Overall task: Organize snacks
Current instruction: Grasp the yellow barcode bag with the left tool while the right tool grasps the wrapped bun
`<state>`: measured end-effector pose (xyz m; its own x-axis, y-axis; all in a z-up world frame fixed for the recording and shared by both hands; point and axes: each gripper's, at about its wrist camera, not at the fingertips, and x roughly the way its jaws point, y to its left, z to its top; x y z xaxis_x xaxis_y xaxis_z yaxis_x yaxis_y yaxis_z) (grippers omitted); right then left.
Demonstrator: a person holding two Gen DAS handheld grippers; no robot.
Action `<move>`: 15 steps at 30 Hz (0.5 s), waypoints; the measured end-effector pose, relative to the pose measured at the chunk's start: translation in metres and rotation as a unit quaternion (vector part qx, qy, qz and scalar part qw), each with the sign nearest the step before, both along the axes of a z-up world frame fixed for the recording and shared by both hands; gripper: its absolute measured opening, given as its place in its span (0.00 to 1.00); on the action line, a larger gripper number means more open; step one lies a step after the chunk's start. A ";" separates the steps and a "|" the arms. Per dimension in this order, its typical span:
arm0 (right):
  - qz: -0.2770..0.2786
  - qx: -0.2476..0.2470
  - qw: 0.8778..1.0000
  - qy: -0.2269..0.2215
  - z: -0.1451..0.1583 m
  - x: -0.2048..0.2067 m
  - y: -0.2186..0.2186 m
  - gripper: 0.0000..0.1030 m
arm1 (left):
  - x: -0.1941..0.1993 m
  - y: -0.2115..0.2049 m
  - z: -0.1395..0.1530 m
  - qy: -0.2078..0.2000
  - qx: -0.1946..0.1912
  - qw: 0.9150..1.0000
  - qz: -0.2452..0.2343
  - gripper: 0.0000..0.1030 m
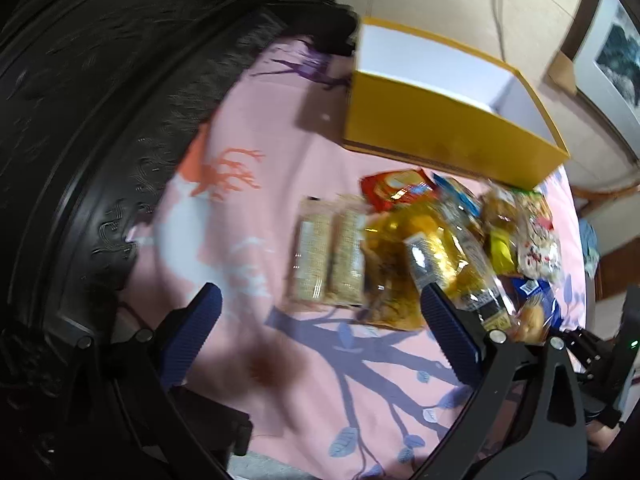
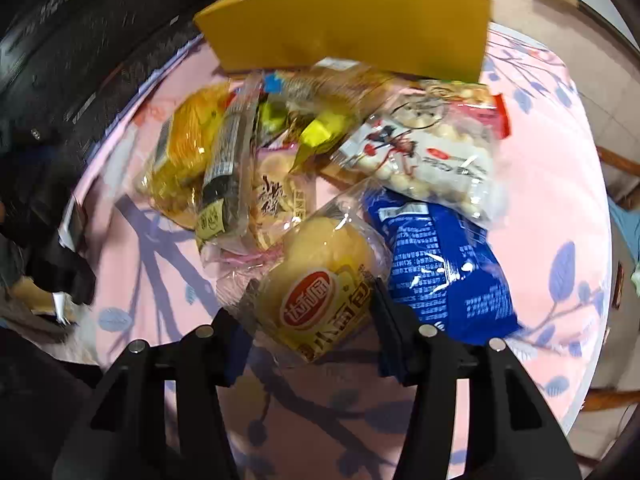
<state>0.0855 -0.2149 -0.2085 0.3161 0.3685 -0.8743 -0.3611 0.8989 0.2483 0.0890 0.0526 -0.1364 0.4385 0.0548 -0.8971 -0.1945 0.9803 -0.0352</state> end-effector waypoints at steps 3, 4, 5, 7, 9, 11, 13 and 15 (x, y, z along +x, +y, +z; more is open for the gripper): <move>-0.005 0.003 1.000 -0.014 0.012 -0.002 -0.004 0.53 | 0.013 -0.013 -0.006 0.011 -0.012 1.000 -0.018 0.98; -0.006 0.003 1.000 -0.022 0.017 -0.003 -0.005 0.53 | 0.016 -0.017 -0.008 0.015 -0.017 1.000 -0.021 0.98; -0.007 0.006 1.000 -0.027 0.021 -0.003 -0.007 0.53 | 0.022 -0.022 -0.012 0.022 -0.022 0.999 -0.024 0.98; -0.010 0.016 0.999 -0.039 0.030 -0.003 -0.009 0.53 | 0.033 -0.031 -0.020 0.035 -0.033 0.998 -0.031 0.98; -0.012 0.016 0.999 -0.051 0.037 -0.004 -0.009 0.53 | 0.045 -0.041 -0.031 0.049 -0.045 0.997 -0.034 0.98; -0.015 0.015 0.998 -0.056 0.042 -0.004 -0.010 0.53 | 0.054 -0.047 -0.041 0.063 -0.048 0.996 -0.032 0.98; -0.020 0.017 0.998 -0.058 0.044 -0.004 -0.007 0.54 | 0.061 -0.053 -0.052 0.077 -0.051 0.995 -0.026 0.98; -0.025 0.015 0.998 -0.058 0.045 -0.004 -0.010 0.54 | 0.066 -0.055 -0.058 0.080 -0.053 0.995 -0.014 0.98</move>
<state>0.0813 -0.2250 -0.1634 0.4327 0.3742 -0.8202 -0.3427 0.9098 0.2343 0.1554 -0.0026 -0.1947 0.2899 -0.0535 -0.9556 -0.1776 0.9781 -0.1087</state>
